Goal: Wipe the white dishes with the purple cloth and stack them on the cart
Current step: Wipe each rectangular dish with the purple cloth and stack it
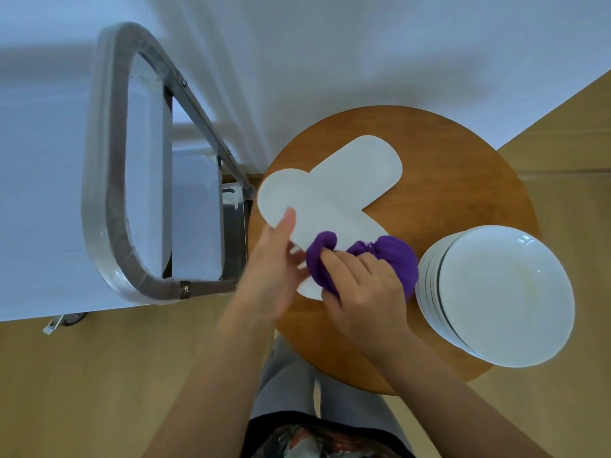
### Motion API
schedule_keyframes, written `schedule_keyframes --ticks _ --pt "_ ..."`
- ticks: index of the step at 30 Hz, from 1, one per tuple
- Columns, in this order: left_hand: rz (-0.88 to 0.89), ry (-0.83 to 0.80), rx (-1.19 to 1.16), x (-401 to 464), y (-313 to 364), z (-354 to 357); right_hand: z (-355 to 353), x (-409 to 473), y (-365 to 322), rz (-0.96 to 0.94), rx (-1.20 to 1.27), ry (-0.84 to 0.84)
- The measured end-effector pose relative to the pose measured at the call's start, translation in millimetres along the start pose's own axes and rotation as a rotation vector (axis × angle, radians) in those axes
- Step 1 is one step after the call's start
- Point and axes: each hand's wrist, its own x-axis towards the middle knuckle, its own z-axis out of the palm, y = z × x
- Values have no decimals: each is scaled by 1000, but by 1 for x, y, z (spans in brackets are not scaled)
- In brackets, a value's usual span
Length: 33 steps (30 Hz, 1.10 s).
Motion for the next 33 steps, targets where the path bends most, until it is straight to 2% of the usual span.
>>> schedule_keyframes --ticks 2,4,7,11,13,16,19,22,24,25,27,29,31,33 --pt "-47 153 -9 -2 -15 14 3 3 -11 18 10 8" --pt "-18 256 0 2 -18 15 4 1 -14 -5 20 -26" --pt "43 286 20 7 -15 9 0 -7 -5 -68 78 -83" --pt "94 269 -35 12 -7 0 -2 -21 14 -271 74 -178" --pt "103 236 1 15 -2 -7 -1 -27 23 -370 52 -192" --pt "101 103 137 20 7 -17 0 -36 32 -492 -47 -191" --pt "60 -71 271 26 19 -21 -1 -39 38 -553 -78 -173" --pt "25 -176 389 32 32 -27 -5 -38 41 -588 -82 -168" --pt "31 -166 477 36 42 -32 -10 -39 41 -518 -32 -136" --pt "39 -131 518 37 46 -35 -15 -38 40 -426 41 -108" --pt "56 -78 561 37 48 -39 -26 -29 35 -192 301 -55" --pt "55 -124 607 34 42 -38 -34 -6 30 -14 527 17" --pt "49 -243 640 27 32 -30 -32 23 25 97 508 72" --pt "107 -325 658 22 23 -19 -22 47 25 128 343 -12"
